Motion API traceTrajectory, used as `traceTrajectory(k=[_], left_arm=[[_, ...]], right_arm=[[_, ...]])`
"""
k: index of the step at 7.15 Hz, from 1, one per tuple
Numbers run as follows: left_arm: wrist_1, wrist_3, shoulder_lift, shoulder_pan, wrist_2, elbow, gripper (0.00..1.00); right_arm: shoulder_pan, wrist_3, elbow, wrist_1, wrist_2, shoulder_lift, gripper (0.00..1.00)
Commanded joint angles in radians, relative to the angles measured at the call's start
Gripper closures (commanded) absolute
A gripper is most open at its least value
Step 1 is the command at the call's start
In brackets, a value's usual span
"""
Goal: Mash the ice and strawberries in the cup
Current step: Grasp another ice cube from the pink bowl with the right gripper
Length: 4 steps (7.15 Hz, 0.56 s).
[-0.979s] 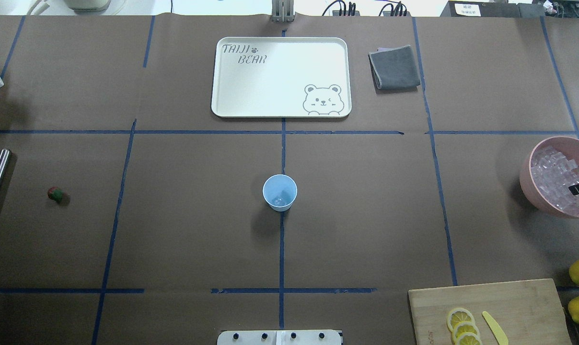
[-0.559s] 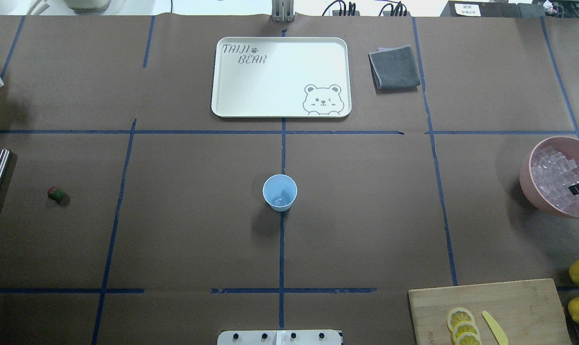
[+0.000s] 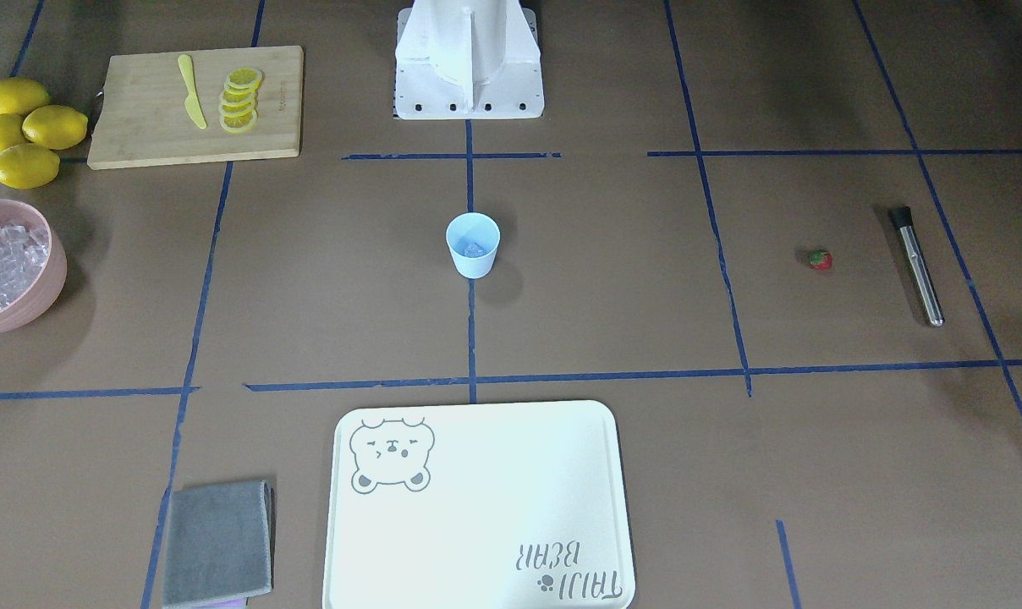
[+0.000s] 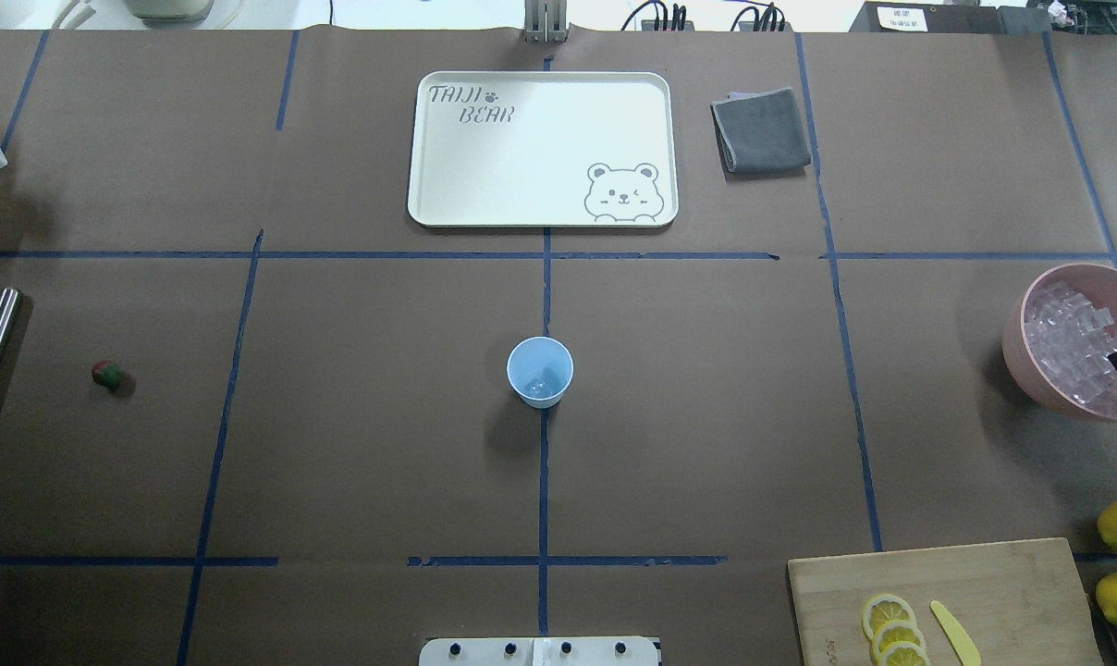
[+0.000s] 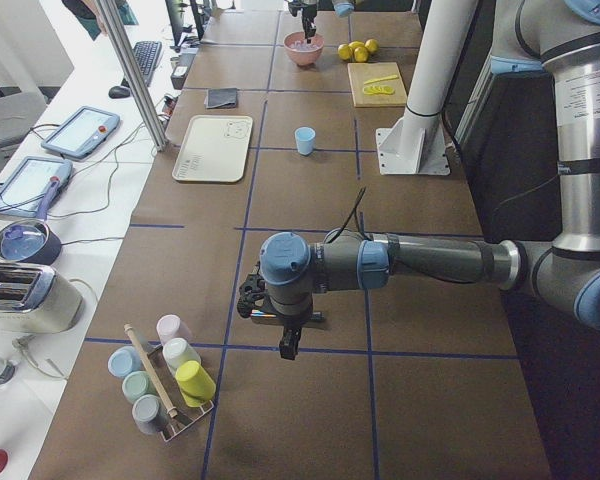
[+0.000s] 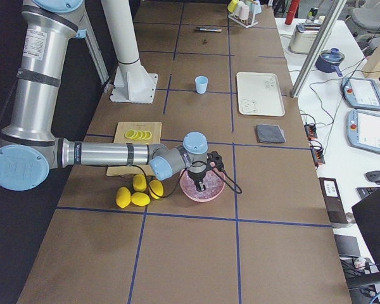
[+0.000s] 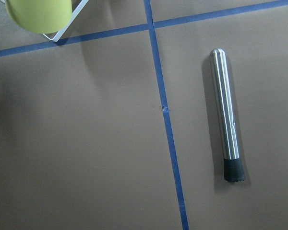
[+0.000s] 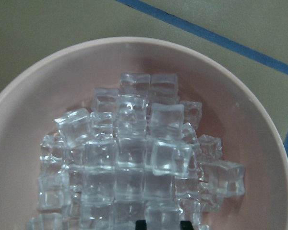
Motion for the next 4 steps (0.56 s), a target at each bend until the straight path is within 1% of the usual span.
traceTrajectory(k=[1, 2, 3, 4], left_arm=[[0.000, 0.000, 0.000, 0.000, 0.000, 0.000, 0.00], [0.000, 0.000, 0.000, 0.000, 0.000, 0.000, 0.00], [-0.002, 0.000, 0.000, 0.000, 0.000, 0.000, 0.00], [-0.002, 0.000, -0.002, 0.000, 0.000, 0.000, 0.00]], right_arm=[[0.005, -0.001, 0.032, -0.009, 0.012, 0.003, 0.99], [0.043, -0.001, 0.092, -0.079, 0.045, 0.006, 0.99], [0.051, 0.003, 0.200, -0.219, 0.053, 0.032, 0.99], [0.051, 0.027, 0.276, -0.367, 0.050, 0.118, 0.97]])
